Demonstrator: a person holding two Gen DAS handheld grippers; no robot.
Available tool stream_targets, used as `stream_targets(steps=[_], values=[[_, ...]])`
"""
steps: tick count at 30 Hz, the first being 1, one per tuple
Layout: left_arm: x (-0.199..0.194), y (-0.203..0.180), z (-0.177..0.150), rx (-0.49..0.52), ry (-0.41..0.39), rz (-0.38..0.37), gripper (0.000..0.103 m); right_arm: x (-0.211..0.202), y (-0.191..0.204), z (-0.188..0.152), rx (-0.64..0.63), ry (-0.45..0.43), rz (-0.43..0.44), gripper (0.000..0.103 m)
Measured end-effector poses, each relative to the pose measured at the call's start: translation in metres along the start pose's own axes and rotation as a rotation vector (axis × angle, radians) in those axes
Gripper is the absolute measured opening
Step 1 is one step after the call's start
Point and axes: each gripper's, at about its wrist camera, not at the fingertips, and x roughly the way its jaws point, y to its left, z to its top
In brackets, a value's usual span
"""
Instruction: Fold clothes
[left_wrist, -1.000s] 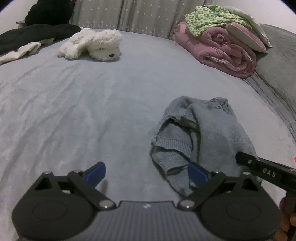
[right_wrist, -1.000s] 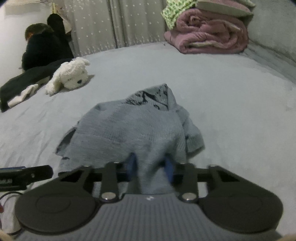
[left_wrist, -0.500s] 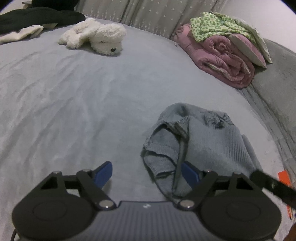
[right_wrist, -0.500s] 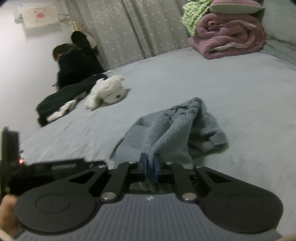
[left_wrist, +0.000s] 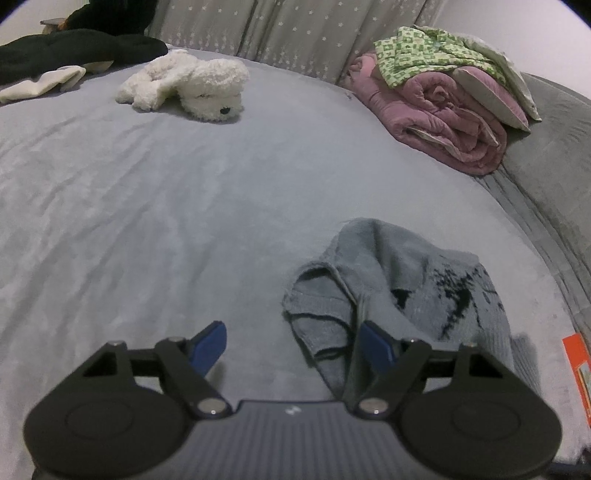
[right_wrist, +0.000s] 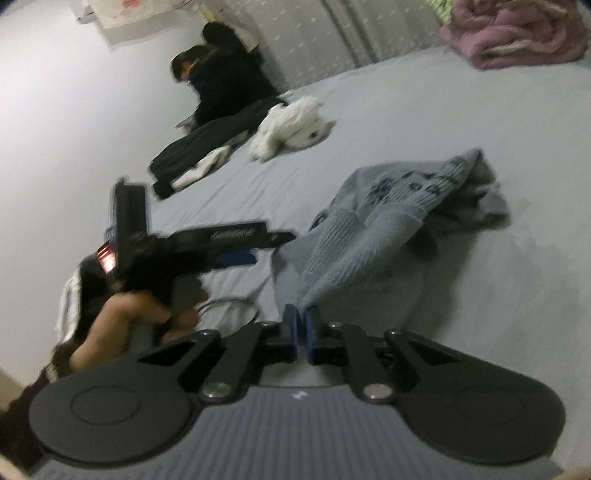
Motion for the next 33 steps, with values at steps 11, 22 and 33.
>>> stream_targets(steps=[11,22,33], values=[[0.026,0.002,0.008,-0.016,-0.002,0.045,0.077,-0.015,-0.004,-0.016,-0.019,0.067,0.014,0.012],[0.049,0.001,0.011,0.022,-0.006,0.075,0.076,-0.022,-0.065,0.008,0.173,-0.124,-0.158,0.056],[0.059,0.005,0.017,0.01,-0.066,0.083,0.056,0.035,-0.139,0.04,0.461,-0.198,-0.27,0.056]])
